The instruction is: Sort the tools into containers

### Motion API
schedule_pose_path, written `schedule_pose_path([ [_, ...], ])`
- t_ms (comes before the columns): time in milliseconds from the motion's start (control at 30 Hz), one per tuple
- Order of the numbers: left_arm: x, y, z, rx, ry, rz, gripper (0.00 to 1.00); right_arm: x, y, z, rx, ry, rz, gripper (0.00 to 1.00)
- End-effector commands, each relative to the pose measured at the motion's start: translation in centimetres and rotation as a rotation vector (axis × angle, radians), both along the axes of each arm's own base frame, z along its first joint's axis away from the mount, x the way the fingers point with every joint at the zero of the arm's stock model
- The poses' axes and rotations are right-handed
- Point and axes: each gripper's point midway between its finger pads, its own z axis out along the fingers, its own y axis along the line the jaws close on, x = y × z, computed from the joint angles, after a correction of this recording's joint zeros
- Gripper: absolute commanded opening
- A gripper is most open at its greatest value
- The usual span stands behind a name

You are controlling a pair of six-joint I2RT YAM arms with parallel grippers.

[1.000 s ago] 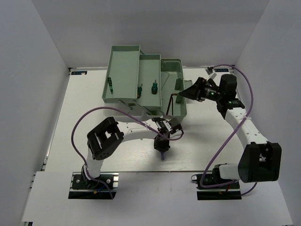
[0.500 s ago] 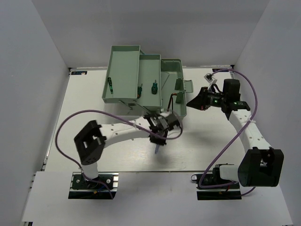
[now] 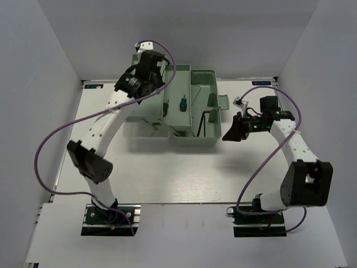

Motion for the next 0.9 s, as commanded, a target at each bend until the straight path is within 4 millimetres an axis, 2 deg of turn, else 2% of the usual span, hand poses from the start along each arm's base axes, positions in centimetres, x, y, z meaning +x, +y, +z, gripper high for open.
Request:
schedule_pose_path([
  [0, 3.7, 1.7, -2.5, 0.077, 0.072, -0.019, 0.0, -1.6, 1.7, 4.4, 0.097, -0.095, 0.21, 0.0],
  [33, 4.4, 2.9, -3.3, 0.089, 0.089, -0.006, 0.0, -1.9, 2.2, 4.6, 0.097, -0.121, 0.241, 0.0],
  [67, 4.8, 3.1, -3.8, 0.086, 0.103, -0.006, 0.0, -2.3, 2.4, 5.2, 0.086, -0.193, 0.267, 0.0],
  [100, 5.0, 3.1, -4.4, 0.076, 0.117, -0.018, 0.05, -2.4, 3.6, 4.8, 0.062, -0.272, 0.328, 0.0],
  [133, 5.3, 3.4, -5.5, 0.08, 0.142, -0.017, 0.12, -2.5, 4.1, 5.1, 0.051, -0.323, 0.352, 0.29],
  [167, 5.4, 3.9, -6.0, 0.078, 0.155, -0.011, 0.23, -1.9, 4.5, 5.2, 0.026, -0.405, 0.378, 0.44],
  [200, 5.4, 3.7, -6.0, 0.072, 0.158, -0.022, 0.46, -2.8, 6.2, 5.8, 0.029, -0.474, 0.464, 0.57],
  [233, 5.7, 4.1, -4.9, 0.058, 0.124, -0.023, 0.57, -2.9, 6.7, 6.0, 0.026, -0.522, 0.5, 0.75],
  [300, 5.7, 4.5, -3.7, 0.053, 0.097, -0.028, 0.75, -2.7, 8.8, 6.9, 0.027, -0.624, 0.589, 0.76],
  [333, 5.8, 4.7, -2.5, 0.04, 0.068, -0.038, 0.82, -3.5, 10.1, 7.1, 0.035, -0.652, 0.646, 0.76],
  [367, 5.4, 4.7, 0.0, 0.029, 0.015, -0.052, 0.84, -3.8, 11.5, 7.3, 0.039, -0.694, 0.709, 0.76],
  [433, 4.5, 4.9, 2.8, 0.013, -0.045, -0.066, 0.85, -4.2, 14.1, 7.3, 0.046, -0.792, 0.808, 0.76],
  [467, 3.7, 5.3, 3.3, 0.02, -0.053, -0.07, 0.85, -5.1, 15.5, 6.8, 0.035, -0.822, 0.857, 0.76],
  [500, 1.4, 6.2, 6.1, 0.001, -0.107, -0.069, 0.8, -5.0, 16.0, 5.3, -0.015, -0.842, 0.872, 0.74],
  [533, 0.0, 7.0, 7.0, -0.01, -0.131, -0.051, 0.54, -4.7, 19.4, 5.6, -0.024, -1.0, 0.894, 0.74],
  [567, -1.1, 7.6, 4.7, -0.004, -0.096, -0.034, 0.31, -5.0, 20.1, 3.9, -0.04, -1.015, 0.902, 0.73],
  [600, -2.7, 8.4, 4.6, -0.001, -0.103, -0.022, 0.09, -4.5, 20.6, 2.5, -0.093, -1.044, 0.89, 0.71],
  [633, -5.9, 10.8, 6.8, -0.025, -0.166, 0.035, 0.0, -4.5, 23.9, 2.7, -0.087, -1.158, 0.882, 0.69],
  [667, -7.3, 11.7, 3.8, -0.016, -0.105, 0.069, 0.0, -4.4, 24.7, 2.2, -0.098, -1.169, 0.88, 0.69],
  [700, -9.0, 13.1, 2.3, -0.003, -0.061, 0.111, 0.0, -3.5, 25.9, 1.7, -0.138, -1.179, 0.856, 0.67],
  [733, -11.9, 14.8, 0.4, -0.006, -0.014, 0.177, 0.11, -4.3, 27.7, 1.4, -0.142, -1.19, 0.866, 0.66],
  [767, -12.7, 15.3, -0.1, -0.023, -0.017, 0.201, 0.29, -4.0, 28.8, 0.9, -0.142, -1.203, 0.855, 0.66],
  [800, -14.2, 16.2, -1.6, -0.02, 0.024, 0.234, 0.47, -4.1, 29.6, 0.9, -0.158, -1.209, 0.834, 0.66],
  [833, -15.4, 16.8, -4.0, -0.012, 0.075, 0.262, 0.59, -3.4, 30.6, 0.7, -0.175, -1.23, 0.814, 0.66],
  [867, -17.0, 17.3, -4.4, -0.045, 0.067, 0.278, 0.73, -3.8, 32.0, 0.3, -0.165, -1.247, 0.818, 0.65],
])
